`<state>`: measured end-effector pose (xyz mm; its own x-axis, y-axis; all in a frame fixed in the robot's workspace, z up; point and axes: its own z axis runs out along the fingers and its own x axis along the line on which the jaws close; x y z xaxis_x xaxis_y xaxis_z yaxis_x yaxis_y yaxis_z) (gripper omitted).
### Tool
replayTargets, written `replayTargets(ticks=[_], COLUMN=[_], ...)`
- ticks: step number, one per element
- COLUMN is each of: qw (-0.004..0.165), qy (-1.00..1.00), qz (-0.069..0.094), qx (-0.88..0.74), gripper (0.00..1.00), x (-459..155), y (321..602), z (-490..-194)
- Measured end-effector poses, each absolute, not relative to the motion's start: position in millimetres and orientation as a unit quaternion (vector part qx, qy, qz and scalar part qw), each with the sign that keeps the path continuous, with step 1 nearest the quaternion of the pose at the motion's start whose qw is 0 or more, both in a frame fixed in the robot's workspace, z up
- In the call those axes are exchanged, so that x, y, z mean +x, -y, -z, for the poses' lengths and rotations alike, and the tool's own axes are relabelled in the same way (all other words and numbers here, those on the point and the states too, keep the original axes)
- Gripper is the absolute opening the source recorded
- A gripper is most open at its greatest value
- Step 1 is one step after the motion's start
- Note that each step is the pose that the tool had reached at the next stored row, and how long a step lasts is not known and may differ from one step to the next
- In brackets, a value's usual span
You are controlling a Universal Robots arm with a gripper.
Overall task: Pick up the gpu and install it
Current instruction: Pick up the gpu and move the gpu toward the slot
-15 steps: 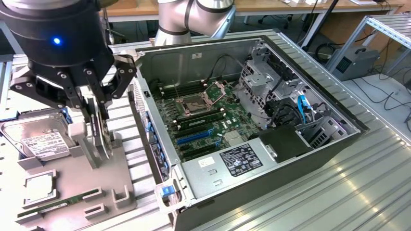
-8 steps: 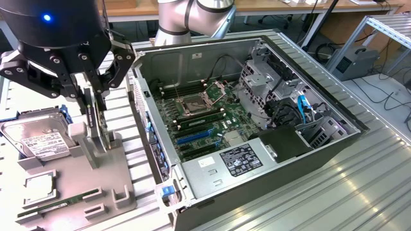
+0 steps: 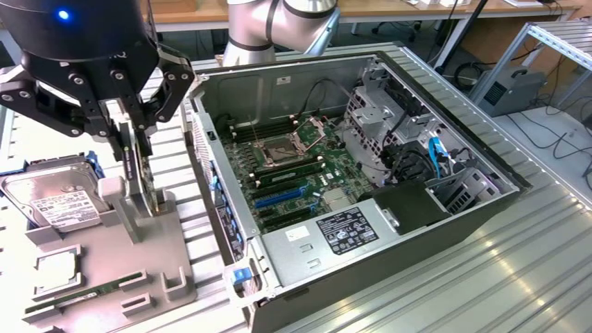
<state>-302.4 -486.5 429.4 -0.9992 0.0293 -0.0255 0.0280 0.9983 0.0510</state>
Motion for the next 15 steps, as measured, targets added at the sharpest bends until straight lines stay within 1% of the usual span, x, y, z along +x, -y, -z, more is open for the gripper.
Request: replayTargets(ticks=[15], qw=[0.013], qy=[-0.999], qz=[-0.027], qx=[0.014], gripper=[0.27], x=[-255], y=[487], z=[-429])
